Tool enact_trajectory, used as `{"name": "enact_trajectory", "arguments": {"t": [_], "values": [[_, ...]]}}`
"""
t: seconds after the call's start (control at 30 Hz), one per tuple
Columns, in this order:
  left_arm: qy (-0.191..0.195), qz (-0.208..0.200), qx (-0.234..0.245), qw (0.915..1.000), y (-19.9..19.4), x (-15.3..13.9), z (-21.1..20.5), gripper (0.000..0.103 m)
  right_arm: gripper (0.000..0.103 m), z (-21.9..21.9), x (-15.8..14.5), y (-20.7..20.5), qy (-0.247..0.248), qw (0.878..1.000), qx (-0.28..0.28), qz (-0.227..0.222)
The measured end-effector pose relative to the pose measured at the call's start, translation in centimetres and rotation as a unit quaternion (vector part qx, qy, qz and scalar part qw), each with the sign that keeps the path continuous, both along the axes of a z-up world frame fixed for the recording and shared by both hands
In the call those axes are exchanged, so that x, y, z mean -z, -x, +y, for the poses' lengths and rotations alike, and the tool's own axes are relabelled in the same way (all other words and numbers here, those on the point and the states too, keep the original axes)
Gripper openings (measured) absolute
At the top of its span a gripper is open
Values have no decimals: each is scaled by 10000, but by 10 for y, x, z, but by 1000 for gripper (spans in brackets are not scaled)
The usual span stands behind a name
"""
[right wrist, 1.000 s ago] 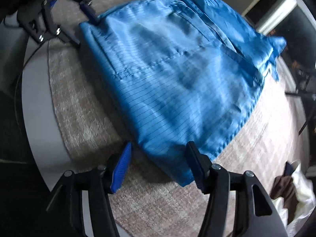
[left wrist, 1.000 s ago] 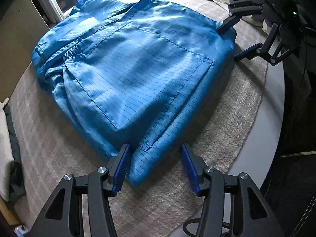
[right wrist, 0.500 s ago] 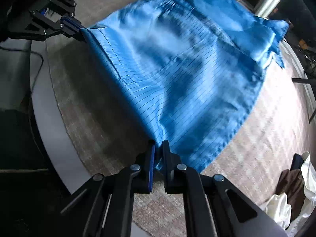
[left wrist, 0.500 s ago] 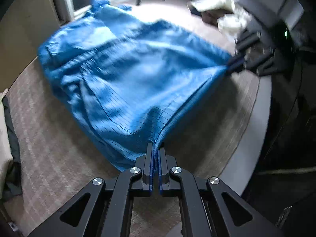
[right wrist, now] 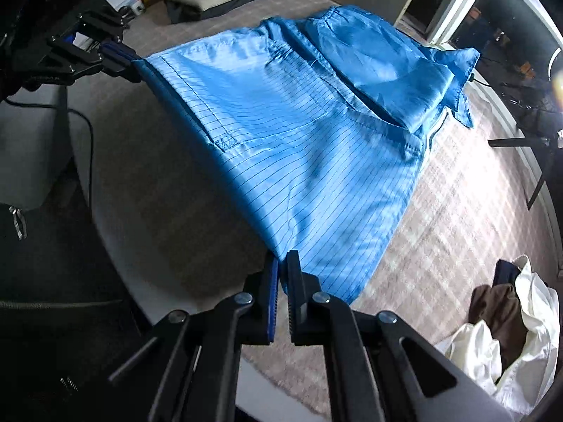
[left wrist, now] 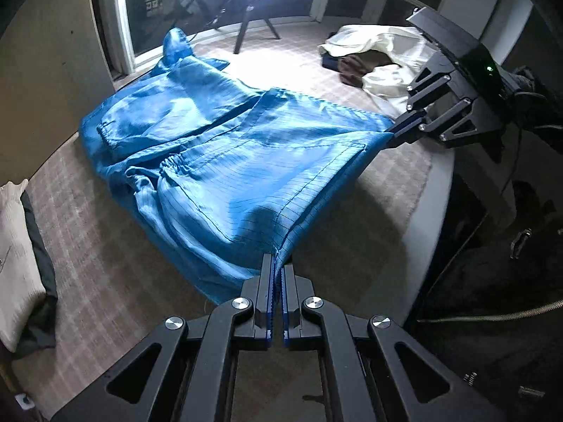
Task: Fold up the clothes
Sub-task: 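Lift the held coat edge and fold it over the coat with both grippers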
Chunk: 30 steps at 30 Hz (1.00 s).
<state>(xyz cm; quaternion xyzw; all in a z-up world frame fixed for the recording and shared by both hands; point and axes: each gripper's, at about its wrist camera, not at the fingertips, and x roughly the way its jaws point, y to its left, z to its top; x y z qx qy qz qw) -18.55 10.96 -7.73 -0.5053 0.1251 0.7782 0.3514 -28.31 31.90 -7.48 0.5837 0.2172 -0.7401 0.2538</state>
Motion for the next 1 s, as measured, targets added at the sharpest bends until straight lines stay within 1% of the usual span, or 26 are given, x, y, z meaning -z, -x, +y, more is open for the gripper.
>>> {"name": "enact_trajectory", "arguments": {"t": [0.13,0.2,0.3,0.37,0.47,0.53,0.63,0.7,0.77,0.87,0.97,1.0], "values": [[-151,-122,-119,9997,-14,-8,-6,2,4,0,-16,-11,79,9999,-27,-80],[-303,-294,-203,9989,-17,-11,-13,2,4,-1,-26,-17,138,9997,-80,-194],[-293,-187,-102,9993,-32,-36,-17,2,4,-1,-46,-19,244,9991,-185,-290],[-296,-73,-148,9994,-26,-51,-20,2,4,-1,-63,-8,217,9994,-198,-170],[-317,88,-334,9989,4,-66,-28,2,4,-1,-80,26,54,9996,-212,175],[-252,297,-387,9985,37,-76,-33,2,4,-1,-89,59,-99,9988,-210,423],[-218,360,-556,9976,91,-76,-38,2,4,8,-95,120,-165,9982,-53,567],[-196,402,-669,9968,128,-76,-42,2,4,13,-92,161,-254,9974,40,668],[-157,355,-822,9959,167,-65,-44,2,4,17,-82,200,-307,9971,151,680],[-178,67,-990,9949,218,-39,-48,2,4,23,-56,254,-354,9970,348,598],[-113,-137,-1057,9942,248,-14,-52,2,4,26,-20,295,-391,9969,490,470],[-103,-195,-1061,9941,256,-9,-52,2,4,28,-13,305,-401,9970,491,440]]}}
